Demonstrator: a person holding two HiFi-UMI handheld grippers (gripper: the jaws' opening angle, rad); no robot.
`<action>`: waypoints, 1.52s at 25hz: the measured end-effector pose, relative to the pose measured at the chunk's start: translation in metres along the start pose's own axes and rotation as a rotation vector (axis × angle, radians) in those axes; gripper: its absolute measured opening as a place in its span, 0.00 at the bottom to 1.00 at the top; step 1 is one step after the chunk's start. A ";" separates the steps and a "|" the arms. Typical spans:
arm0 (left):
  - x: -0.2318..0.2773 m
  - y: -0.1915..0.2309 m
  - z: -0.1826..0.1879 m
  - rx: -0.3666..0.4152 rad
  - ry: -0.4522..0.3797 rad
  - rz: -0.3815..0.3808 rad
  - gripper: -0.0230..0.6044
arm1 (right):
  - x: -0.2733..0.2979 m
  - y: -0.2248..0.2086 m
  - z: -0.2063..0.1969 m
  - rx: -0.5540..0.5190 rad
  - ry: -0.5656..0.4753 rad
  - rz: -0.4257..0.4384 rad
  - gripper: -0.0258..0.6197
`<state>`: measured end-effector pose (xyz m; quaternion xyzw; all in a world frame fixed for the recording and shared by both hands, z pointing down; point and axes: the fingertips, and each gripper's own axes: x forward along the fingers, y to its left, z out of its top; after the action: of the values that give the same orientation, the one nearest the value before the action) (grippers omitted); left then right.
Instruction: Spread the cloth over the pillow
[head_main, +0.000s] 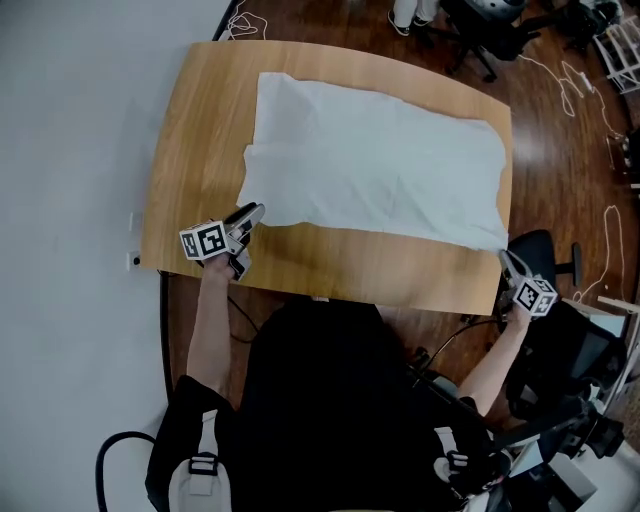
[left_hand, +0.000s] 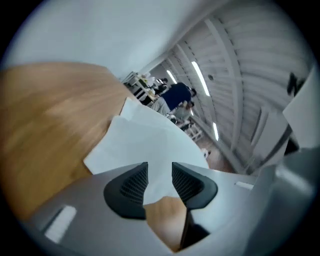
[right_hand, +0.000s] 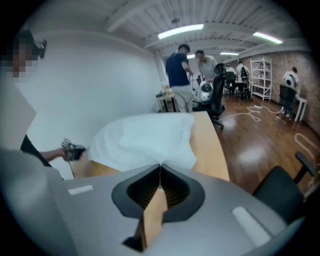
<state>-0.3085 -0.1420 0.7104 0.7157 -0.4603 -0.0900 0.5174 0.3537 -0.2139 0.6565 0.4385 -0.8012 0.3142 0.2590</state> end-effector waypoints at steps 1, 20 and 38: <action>0.001 -0.007 -0.010 -0.140 -0.035 -0.061 0.26 | -0.013 0.005 0.009 0.019 -0.034 0.037 0.06; -0.107 -0.037 0.021 -0.263 -0.872 -0.061 0.05 | -0.003 -0.011 0.005 0.121 -0.037 0.043 0.06; -0.003 -0.045 -0.010 -0.208 -0.592 0.107 0.06 | -0.015 -0.005 0.028 0.128 -0.083 0.129 0.06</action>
<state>-0.2782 -0.1315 0.6768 0.5767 -0.6162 -0.3136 0.4352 0.3612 -0.2279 0.6290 0.4145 -0.8160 0.3624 0.1761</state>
